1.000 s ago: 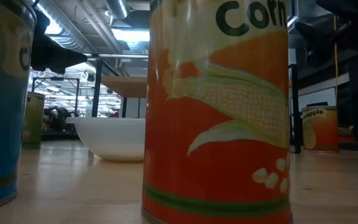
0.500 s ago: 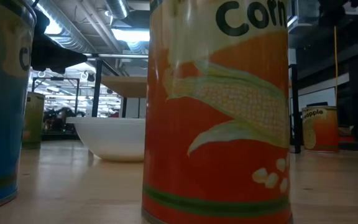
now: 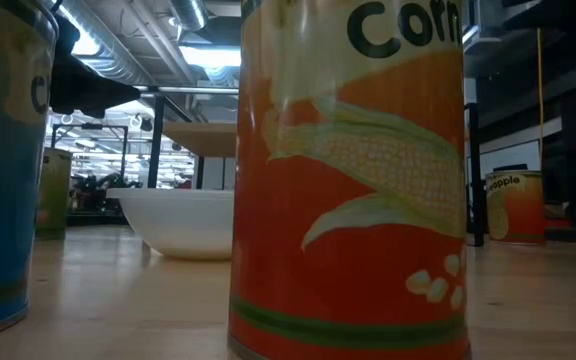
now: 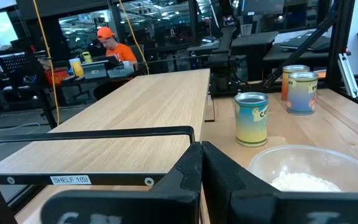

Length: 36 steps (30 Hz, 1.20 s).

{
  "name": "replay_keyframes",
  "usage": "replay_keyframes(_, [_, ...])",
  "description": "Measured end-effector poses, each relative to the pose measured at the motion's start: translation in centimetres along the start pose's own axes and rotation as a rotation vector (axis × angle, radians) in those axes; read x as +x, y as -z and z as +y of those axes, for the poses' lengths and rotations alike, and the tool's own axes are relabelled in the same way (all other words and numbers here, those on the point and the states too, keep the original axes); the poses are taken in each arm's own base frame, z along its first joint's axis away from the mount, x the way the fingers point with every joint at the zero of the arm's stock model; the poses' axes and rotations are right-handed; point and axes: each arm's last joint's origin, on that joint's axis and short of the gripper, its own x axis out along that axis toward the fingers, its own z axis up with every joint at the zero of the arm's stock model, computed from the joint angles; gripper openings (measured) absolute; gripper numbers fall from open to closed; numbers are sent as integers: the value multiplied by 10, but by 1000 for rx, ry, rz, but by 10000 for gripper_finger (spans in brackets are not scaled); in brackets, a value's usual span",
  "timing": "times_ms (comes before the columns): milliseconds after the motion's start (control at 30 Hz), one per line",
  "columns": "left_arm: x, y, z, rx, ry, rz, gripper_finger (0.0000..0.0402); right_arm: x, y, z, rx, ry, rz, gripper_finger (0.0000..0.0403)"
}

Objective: Pick and place cans onto a shelf
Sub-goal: Put the canned pineapple on the shelf

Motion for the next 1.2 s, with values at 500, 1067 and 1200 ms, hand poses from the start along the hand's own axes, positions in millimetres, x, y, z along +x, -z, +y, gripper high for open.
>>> replay_keyframes(500, [0, 0, 0, 1, 0, 0, 0, -2, -3, 2, -102, -85, -27, 279])
replay_keyframes(1067, [0, 0, 0, 1, 0, 0, 0, -1, -4, 3, 6, -95, -25, 305])
replay_keyframes(1200, [0, 0, 0, 1, 0, 0, 0, 6, -5, 7, 57, -116, 6, 304])
